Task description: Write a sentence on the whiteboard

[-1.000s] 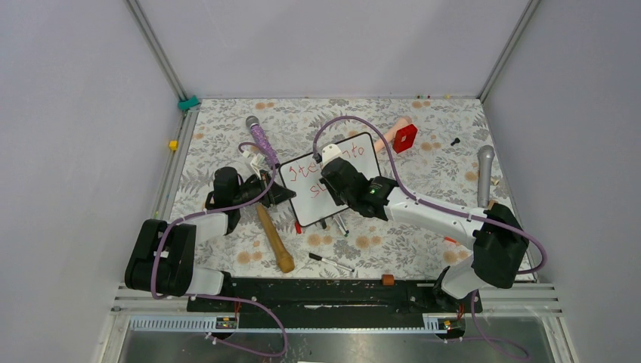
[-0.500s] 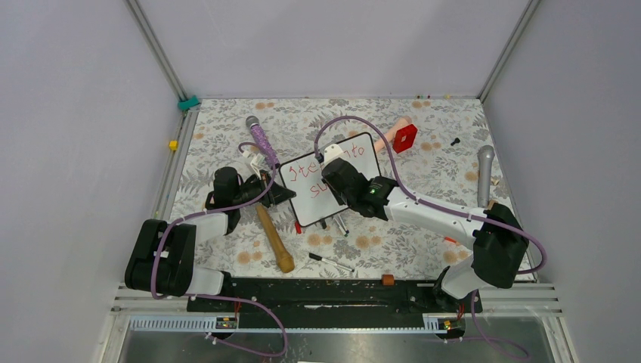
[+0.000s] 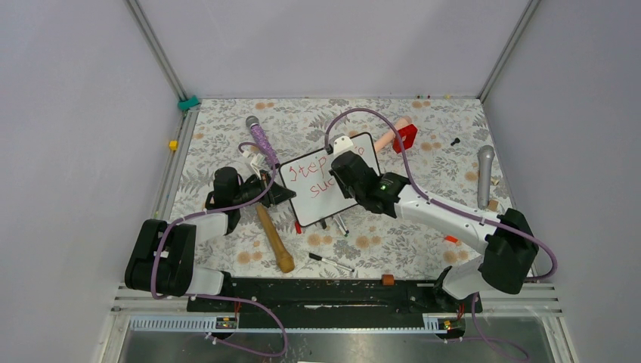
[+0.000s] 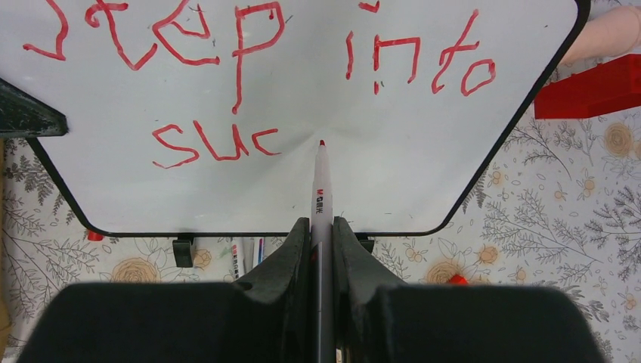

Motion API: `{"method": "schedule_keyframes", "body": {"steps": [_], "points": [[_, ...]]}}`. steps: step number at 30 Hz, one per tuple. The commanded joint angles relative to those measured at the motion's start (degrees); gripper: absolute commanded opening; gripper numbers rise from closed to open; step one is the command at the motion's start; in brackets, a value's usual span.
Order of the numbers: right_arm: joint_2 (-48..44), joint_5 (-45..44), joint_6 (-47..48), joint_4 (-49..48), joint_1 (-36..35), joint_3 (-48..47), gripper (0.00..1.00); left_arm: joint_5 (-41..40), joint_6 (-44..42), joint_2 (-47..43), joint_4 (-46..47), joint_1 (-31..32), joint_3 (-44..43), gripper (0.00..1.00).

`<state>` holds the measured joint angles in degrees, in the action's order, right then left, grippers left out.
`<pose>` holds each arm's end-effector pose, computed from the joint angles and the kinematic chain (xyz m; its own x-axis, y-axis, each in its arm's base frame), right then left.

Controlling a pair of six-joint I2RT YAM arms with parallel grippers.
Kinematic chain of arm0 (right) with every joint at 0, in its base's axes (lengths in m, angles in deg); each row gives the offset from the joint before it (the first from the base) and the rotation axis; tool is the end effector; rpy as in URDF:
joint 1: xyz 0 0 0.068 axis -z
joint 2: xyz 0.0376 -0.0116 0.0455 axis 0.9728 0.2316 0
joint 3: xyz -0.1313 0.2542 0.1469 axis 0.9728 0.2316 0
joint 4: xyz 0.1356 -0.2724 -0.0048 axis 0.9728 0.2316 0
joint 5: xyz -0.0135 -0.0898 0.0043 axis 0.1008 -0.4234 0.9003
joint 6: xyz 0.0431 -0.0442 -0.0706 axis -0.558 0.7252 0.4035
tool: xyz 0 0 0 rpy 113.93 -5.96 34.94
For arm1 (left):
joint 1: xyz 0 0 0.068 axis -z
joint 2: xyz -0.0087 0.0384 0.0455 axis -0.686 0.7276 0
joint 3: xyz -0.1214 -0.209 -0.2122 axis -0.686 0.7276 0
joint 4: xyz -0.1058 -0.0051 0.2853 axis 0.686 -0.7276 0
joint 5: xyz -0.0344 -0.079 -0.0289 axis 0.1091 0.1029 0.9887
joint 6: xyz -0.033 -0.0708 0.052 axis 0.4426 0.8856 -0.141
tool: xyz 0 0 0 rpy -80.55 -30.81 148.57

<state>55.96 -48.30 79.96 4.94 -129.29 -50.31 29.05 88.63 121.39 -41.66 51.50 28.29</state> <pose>0.2732 0.2964 0.3030 -0.4119 -0.3785 -0.8289 -0.4546 0.8737 -0.1730 0.2827 -0.1051 0.1719 -0.6605 -0.2042 -0.7225 0.5572 0.5117 -0.6540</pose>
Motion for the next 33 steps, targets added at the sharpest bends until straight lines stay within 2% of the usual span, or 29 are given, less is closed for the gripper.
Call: {"method": "schedule_keyframes", "body": {"steps": [1, 21, 33], "points": [[-0.1, -0.1, -0.3, -0.7, 0.9, -1.7, 0.0, -6.8, -2.6, 1.0, -3.1, -0.6, -1.0, 0.0], [3.8, 0.8, 0.1, -1.3, 1.4, -4.5, 0.0, -6.7, -2.6, 1.0, -3.1, -0.6, -1.0, 0.0], [2.8, 6.4, 0.8, -2.8, 1.3, -2.9, 0.0, -6.7, -2.6, 1.0, -3.1, -0.6, -1.0, 0.0]]}}
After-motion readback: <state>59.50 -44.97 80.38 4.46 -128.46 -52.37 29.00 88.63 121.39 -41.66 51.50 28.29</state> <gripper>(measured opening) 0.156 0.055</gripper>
